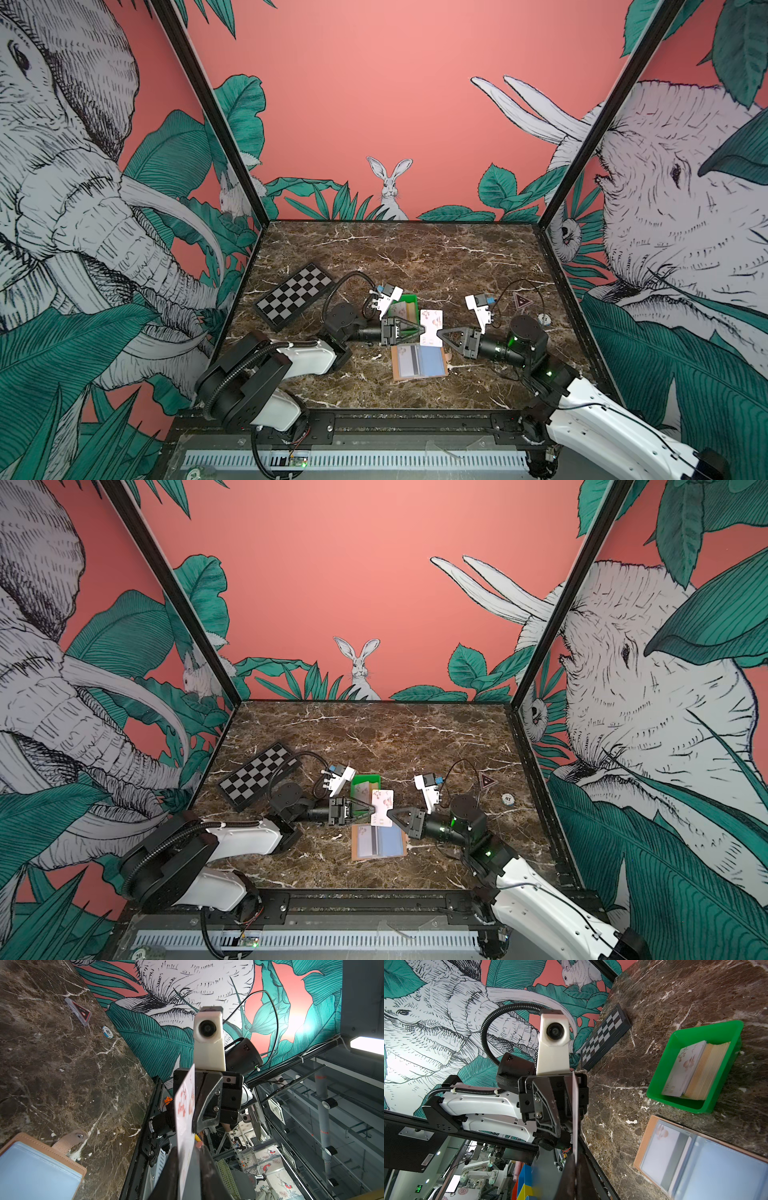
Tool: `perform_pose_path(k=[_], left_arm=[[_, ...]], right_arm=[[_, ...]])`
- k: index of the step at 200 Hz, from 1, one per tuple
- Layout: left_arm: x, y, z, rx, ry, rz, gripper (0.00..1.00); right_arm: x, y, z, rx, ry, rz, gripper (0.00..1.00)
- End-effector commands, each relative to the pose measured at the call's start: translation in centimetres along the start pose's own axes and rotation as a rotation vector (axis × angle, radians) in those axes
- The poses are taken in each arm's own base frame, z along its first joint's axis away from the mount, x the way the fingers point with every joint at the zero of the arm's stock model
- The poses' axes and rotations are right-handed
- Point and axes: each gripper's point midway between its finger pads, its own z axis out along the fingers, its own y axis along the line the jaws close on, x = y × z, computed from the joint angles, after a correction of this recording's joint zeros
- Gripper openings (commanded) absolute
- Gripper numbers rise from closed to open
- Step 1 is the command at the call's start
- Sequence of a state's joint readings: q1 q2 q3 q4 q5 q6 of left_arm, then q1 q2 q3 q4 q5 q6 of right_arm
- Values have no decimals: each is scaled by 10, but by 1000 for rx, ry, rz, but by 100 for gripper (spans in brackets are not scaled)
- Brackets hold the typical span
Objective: Put the credit cards into the card holder
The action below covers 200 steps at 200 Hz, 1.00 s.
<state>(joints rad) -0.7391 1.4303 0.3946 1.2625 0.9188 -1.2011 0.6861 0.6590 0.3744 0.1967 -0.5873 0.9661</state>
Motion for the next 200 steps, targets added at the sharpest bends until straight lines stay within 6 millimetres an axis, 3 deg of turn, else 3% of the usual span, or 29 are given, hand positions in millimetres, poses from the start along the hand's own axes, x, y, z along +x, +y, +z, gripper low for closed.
perform_pose_path(k=[1,76,97,124,169,200], left_arm=[[-5,-11,1,36,-16,38,18],[-6,-10,1,40,-20,33,0],[-6,-12,1,42,-22,37,0],[-6,-8,0,26,-24,31,0],[2,15,-4,-82,-30,24,0],[6,28,-8,-140,-34,-1,0]], right_arm=[[-2,2,-2,-11,-17,-4,0],[-2,1,0,-12,-12,-6,0],[-1,-1,1,-5,-8,-6,1],[-1,-5,2,12,-8,0,12],[1,-13,1,60,6,0,37],[3,-21,1,93,10,4,48]])
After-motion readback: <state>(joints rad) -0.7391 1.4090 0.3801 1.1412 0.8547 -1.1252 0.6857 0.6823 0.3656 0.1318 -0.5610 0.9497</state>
